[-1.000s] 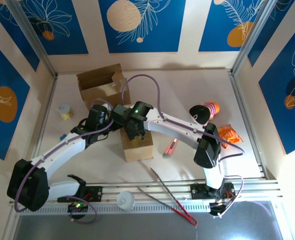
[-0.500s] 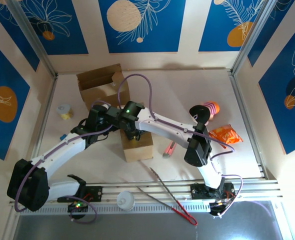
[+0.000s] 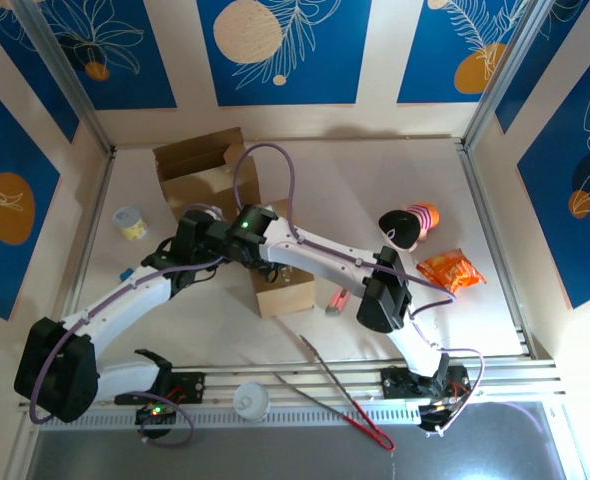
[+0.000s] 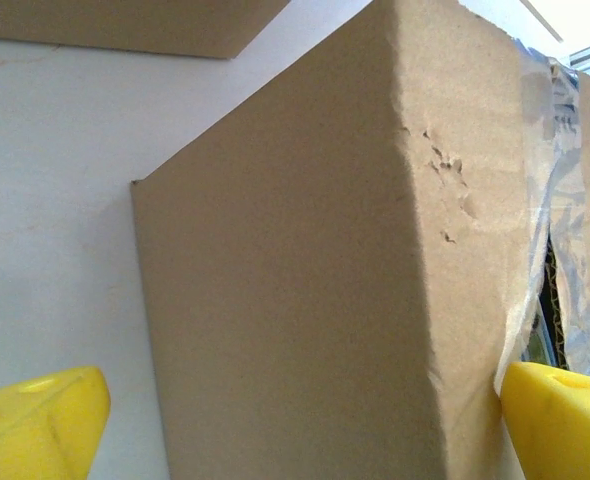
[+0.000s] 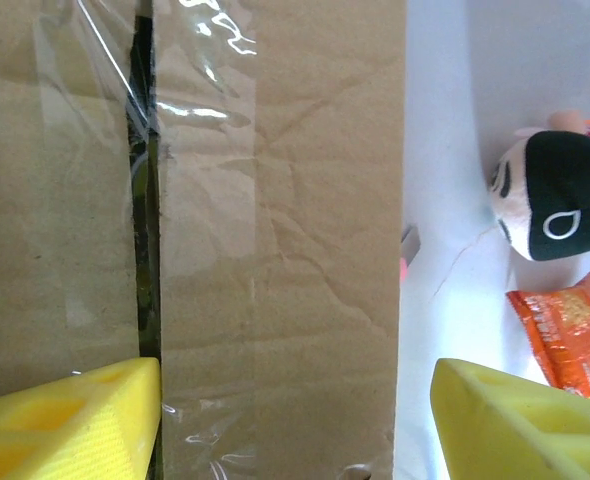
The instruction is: Unpack the express box
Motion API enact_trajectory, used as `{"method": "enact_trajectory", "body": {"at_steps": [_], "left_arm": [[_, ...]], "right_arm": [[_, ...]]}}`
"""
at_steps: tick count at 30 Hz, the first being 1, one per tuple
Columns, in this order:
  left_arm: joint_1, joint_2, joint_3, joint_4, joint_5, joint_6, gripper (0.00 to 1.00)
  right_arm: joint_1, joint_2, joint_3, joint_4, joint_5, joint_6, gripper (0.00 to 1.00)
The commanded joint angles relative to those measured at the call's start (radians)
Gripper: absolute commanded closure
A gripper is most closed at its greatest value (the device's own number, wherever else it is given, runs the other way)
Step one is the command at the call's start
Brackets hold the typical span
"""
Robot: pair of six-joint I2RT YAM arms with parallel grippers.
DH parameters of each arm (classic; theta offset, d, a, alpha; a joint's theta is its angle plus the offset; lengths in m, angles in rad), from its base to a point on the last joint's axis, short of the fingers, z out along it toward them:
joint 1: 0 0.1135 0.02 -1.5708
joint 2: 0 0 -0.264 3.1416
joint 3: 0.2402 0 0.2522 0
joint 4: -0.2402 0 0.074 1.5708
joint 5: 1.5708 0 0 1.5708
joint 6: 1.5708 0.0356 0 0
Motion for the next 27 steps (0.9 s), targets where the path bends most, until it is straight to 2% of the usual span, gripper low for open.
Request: {"method": "enact_trajectory", "body": {"at_steps": [1, 13, 27], "left_arm": [[0.002, 0.01, -0.016, -0.011, 0.015, 0.01, 0.0], [0.002, 0.06, -0.048, 0.011, 0.027, 0.013, 0.0], [0.004, 0.034, -0.086, -0.08, -0.03, 0.073, 0.0]], "right_arm": [[0.002, 0.042, 0.028, -0.154, 0.11, 0.065, 0.29], [-0.006, 0.032, 0.028, -0.156, 0.142, 0.069, 0.3], [-0.093, -0.08, -0.012, -0.156, 0.189, 0.023, 0.3]]}}
